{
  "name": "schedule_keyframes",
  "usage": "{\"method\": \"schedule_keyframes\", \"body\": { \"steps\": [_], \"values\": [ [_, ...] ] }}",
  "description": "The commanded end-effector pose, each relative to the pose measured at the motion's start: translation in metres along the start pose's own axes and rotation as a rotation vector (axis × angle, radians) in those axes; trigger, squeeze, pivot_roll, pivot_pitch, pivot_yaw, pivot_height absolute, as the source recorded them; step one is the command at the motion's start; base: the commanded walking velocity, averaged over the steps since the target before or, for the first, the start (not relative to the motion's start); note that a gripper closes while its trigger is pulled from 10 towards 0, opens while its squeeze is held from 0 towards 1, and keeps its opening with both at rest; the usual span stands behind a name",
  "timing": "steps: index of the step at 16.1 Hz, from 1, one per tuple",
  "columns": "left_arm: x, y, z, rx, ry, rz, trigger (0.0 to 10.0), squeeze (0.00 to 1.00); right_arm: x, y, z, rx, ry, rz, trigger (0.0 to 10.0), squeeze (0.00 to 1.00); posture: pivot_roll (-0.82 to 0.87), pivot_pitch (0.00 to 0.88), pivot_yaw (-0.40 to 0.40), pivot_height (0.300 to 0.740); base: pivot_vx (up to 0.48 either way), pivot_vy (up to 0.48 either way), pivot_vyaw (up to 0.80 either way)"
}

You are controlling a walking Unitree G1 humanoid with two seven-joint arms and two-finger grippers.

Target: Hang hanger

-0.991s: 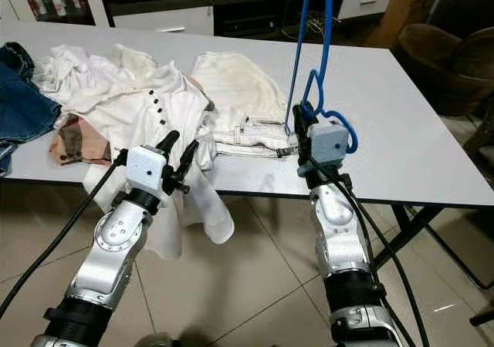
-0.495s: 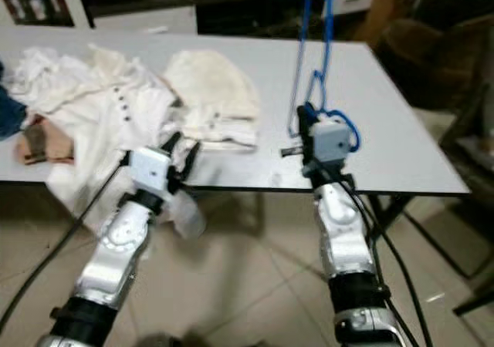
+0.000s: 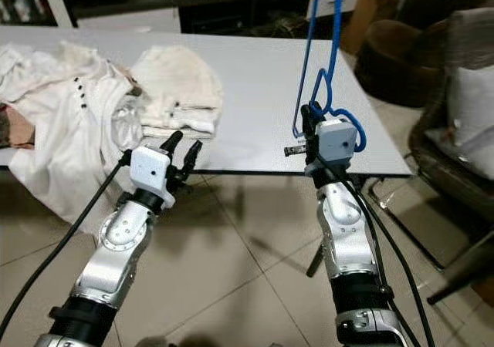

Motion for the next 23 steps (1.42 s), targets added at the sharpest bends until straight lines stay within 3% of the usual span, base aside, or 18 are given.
{"method": "schedule_keyframes", "body": {
  "steps": [1, 5, 21, 23],
  "values": [
    [0.006, -0.001, 0.001, -0.005, -0.011, 0.007, 10.0, 0.0, 0.006, -0.004, 0.003, -0.007, -0.011, 0.014, 10.0, 0.0, 0.14, 0.0, -0.024, 0.74, 0.0, 0.0, 0.0],
    [0.01, -0.003, -0.003, 0.021, 0.044, 0.026, 10.0, 0.0, 0.007, -0.004, 0.002, 0.001, -0.011, 0.022, 10.0, 0.0, 0.14, 0.0, -0.022, 0.74, 0.0, 0.0, 0.0],
    [0.016, -0.005, -0.005, 0.033, -0.004, 0.022, 10.0, 0.0, 0.018, -0.002, -0.009, 0.051, -0.027, 0.076, 10.0, 0.0, 0.14, 0.0, -0.012, 0.74, 0.0, 0.0, 0.0],
    [0.018, -0.006, -0.006, 0.044, -0.063, 0.018, 10.0, 0.0, 0.019, -0.001, -0.012, 0.065, -0.028, 0.085, 10.0, 0.0, 0.14, 0.0, -0.011, 0.74, 0.0, 0.0, 0.0]
  ]
}}
Point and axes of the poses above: a point about 5 cm out from each wrist's last joint towards the gripper, its own y axis pointing back from the gripper into the wrist, its own z axis along the axis of the wrist's last joint, x = y × z, the point moved 6 cm from there along -y, pointing out of the wrist towards the gripper, and after that the axes turned 8 degrees about -y, right-handed, at the moved point
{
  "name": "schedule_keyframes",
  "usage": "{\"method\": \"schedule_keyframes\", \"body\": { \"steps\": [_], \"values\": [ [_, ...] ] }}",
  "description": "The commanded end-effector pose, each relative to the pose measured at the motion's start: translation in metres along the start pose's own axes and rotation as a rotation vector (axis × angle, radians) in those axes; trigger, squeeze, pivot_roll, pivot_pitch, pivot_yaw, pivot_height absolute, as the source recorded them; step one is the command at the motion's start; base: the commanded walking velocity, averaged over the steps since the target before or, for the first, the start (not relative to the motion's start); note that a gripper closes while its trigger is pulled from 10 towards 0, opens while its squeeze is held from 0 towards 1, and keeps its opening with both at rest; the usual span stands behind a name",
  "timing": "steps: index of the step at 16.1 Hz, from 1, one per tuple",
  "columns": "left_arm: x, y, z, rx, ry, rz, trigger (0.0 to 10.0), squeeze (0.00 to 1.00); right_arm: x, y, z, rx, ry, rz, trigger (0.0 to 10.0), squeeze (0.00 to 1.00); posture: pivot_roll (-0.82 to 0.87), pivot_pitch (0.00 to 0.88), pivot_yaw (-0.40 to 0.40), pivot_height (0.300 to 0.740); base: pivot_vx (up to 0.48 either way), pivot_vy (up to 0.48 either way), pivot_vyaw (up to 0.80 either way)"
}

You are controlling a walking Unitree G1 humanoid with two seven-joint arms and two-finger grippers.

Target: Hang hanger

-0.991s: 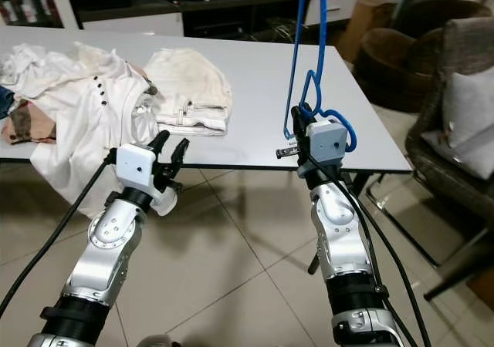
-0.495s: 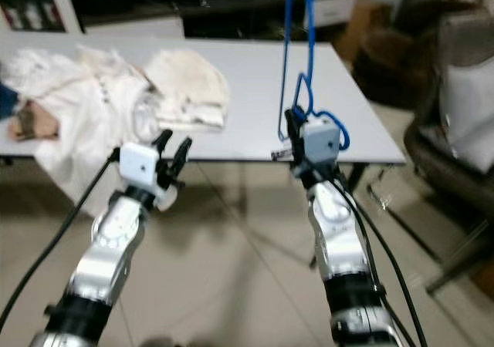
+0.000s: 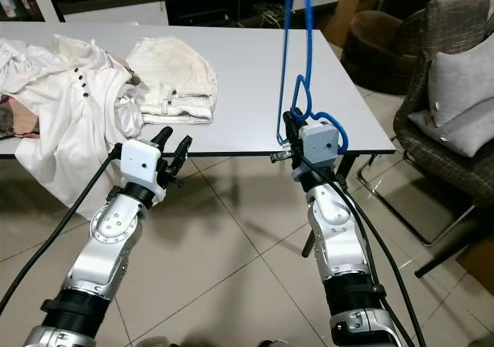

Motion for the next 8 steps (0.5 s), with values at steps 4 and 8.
{"method": "schedule_keyframes", "body": {
  "steps": [4, 8],
  "values": [
    [0.01, -0.004, -0.005, 0.022, -0.039, 0.017, 10.0, 0.0, 0.003, 0.0, -0.004, 0.024, -0.01, 0.027, 10.0, 0.0, 0.14, 0.0, -0.013, 0.74, 0.0, 0.0, 0.0],
    [0.012, -0.004, -0.004, 0.013, -0.023, 0.019, 10.0, 0.62, 0.005, -0.002, -0.004, 0.026, -0.013, 0.037, 10.0, 0.0, 0.15, 0.0, -0.012, 0.74, 0.0, 0.0, 0.0]
  ]
}}
Point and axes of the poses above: a point about 5 cm out from each wrist's last joint towards the gripper, its own y axis pointing back from the gripper into the wrist, its own z axis along the axis of the wrist's last joint, x = y × z, the point moved 6 cm from there along -y, pointing out of the wrist towards the gripper, and after that the axes turned 8 degrees about -y, right-handed, at the moved point
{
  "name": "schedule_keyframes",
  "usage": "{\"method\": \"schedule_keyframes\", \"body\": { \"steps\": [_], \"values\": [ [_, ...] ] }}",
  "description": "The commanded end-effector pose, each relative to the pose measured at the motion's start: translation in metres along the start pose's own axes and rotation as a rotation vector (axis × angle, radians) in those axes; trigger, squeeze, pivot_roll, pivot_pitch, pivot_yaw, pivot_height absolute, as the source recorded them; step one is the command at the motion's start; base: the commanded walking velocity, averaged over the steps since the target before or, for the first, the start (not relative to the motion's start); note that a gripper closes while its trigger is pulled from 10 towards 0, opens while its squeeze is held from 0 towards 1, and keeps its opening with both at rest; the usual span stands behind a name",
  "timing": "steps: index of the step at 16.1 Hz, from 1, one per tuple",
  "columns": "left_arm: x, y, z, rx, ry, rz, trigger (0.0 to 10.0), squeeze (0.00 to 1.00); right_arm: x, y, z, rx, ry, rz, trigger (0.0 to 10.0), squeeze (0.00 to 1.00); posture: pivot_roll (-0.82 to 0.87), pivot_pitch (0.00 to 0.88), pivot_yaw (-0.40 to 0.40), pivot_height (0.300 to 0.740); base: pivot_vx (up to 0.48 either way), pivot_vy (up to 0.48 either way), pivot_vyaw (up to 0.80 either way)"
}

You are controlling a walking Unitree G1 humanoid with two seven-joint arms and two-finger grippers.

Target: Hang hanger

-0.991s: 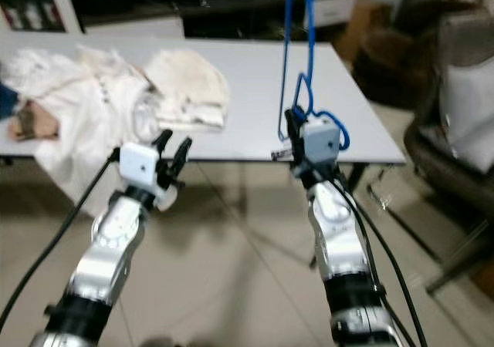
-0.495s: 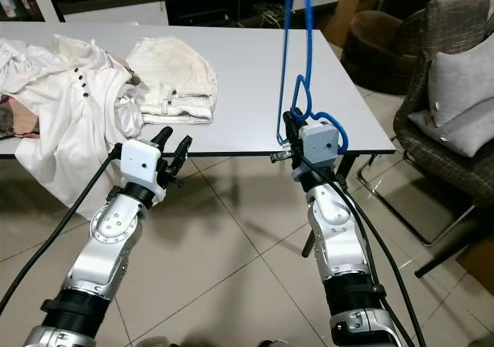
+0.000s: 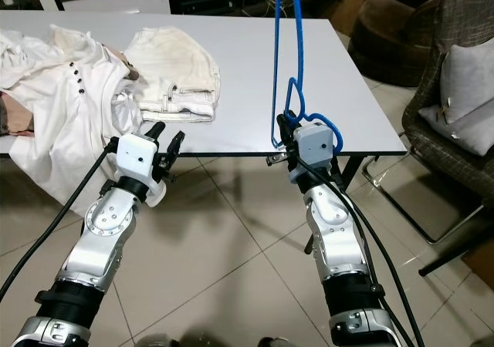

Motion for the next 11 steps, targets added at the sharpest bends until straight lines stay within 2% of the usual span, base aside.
{"method": "schedule_keyframes", "body": {
  "steps": [1, 2, 5, 6, 7, 11],
  "values": [
    [-0.001, 0.0006, -0.0001, -0.005, 0.01, -0.002, 10.0, 0.62, -0.0015, -0.0013, -0.0006, 0.005, -0.01, -0.003, 10.0, 0.0, 0.15, 0.0, -0.012, 0.74, 0.0, 0.0, 0.0],
    [-0.0009, 0.0017, -0.0002, -0.007, 0.036, 0.003, 10.0, 1.0, -0.001, -0.0012, -0.0007, 0.005, -0.011, -0.002, 10.0, 0.0, 0.15, 0.0, -0.011, 0.74, 0.0, 0.0, 0.0],
    [0.0008, 0.0016, -0.0011, 0.001, 0.043, 0.021, 10.0, 1.0, -0.0006, -0.0012, -0.0013, 0.007, -0.013, 0.0, 10.0, 0.0, 0.15, 0.0, -0.011, 0.74, 0.0, 0.0, 0.0],
    [0.0027, 0.0012, -0.0026, 0.01, 0.046, 0.038, 10.0, 0.35, 0.0, -0.0014, -0.0012, 0.008, -0.014, 0.001, 10.0, 0.0, 0.15, 0.0, -0.014, 0.74, 0.0, 0.0, 0.0],
    [0.0034, 0.0009, -0.004, 0.018, 0.048, 0.045, 10.0, 0.0, 0.0001, -0.0018, -0.001, 0.007, -0.015, 0.001, 10.0, 0.0, 0.15, 0.0, -0.014, 0.74, 0.0, 0.0, 0.0],
    [0.0052, 0.0002, -0.0062, 0.032, 0.07, 0.065, 10.0, 0.0, -0.0005, -0.0027, -0.0001, 0.005, -0.013, 0.001, 10.0, 0.0, 0.15, 0.0, -0.016, 0.74, 0.0, 0.0, 0.0]
  ]
}}
Point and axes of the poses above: a point about 5 cm out from each wrist's last joint towards the gripper, its own y axis pointing back from the gripper into the wrist, its own z axis along the axis of the wrist's last joint, x = y × z, the point moved 6 cm from there along -y, pointing out of the wrist towards the gripper, and after that the axes turned 8 degrees about -y, right-handed, at the moved point
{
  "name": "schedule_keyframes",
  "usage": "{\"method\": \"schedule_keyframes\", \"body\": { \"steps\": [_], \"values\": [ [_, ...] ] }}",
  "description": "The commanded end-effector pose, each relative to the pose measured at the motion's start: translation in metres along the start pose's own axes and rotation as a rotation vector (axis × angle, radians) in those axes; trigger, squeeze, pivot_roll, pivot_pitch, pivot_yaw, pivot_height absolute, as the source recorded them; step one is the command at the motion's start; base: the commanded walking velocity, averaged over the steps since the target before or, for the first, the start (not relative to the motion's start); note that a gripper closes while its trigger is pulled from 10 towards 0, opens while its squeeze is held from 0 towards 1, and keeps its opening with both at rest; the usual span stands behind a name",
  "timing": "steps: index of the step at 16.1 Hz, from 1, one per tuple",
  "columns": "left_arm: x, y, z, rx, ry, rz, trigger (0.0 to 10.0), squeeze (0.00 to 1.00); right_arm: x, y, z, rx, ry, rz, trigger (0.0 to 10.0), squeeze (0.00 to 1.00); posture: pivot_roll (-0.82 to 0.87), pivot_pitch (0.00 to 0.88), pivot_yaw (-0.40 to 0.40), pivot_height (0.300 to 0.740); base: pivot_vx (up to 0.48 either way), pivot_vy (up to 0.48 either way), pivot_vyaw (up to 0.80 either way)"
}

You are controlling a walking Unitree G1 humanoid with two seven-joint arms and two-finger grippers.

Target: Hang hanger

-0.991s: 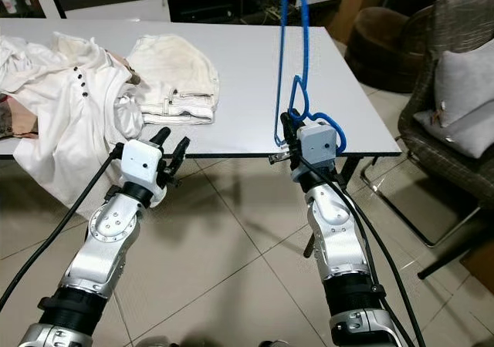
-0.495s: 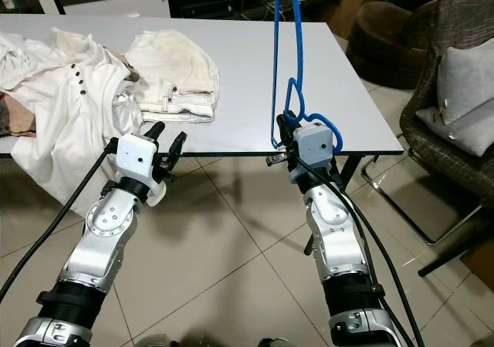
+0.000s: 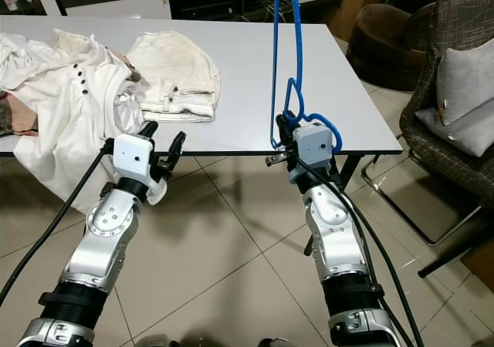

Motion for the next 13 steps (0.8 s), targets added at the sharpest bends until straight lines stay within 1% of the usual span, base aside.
{"method": "schedule_keyframes", "body": {
  "steps": [1, 4, 9, 13],
  "values": [
    [0.0024, -0.0004, -0.0036, 0.02, 0.01, 0.018, 10.0, 0.0, -0.001, -0.0024, 0.0007, 0.002, -0.009, 0.001, 10.0, 0.0, 0.15, 0.0, -0.016, 0.74, 0.0, 0.0, 0.0],
    [0.0025, -0.0003, -0.0038, 0.023, 0.014, 0.021, 10.0, 0.0, -0.0007, -0.0024, 0.001, 0.002, -0.007, 0.005, 10.0, 0.0, 0.15, 0.0, -0.017, 0.74, 0.0, 0.0, 0.0],
    [0.0022, -0.0002, -0.0043, 0.024, 0.023, 0.024, 10.0, 0.0, -0.001, -0.0022, 0.001, 0.003, -0.003, 0.007, 10.0, 0.0, 0.15, 0.0, -0.021, 0.74, 0.284, 0.0, 0.0],
    [0.0023, -0.0006, -0.004, 0.023, 0.026, 0.025, 10.0, 0.0, -0.0016, -0.0027, 0.0015, 0.002, -0.001, 0.006, 10.0, 0.0, 0.15, 0.0, -0.023, 0.74, 0.409, 0.0, 0.0]
  ]
}}
Point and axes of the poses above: a point about 5 cm out from each wrist's last joint towards the gripper, its own y axis pointing back from the gripper into the wrist, its own z axis along the axis of the wrist's last joint, x = y × z, the point moved 6 cm from there along -y, pointing out of the wrist towards the gripper, and after that the axes turned 8 degrees about -y, right-handed, at the moved point
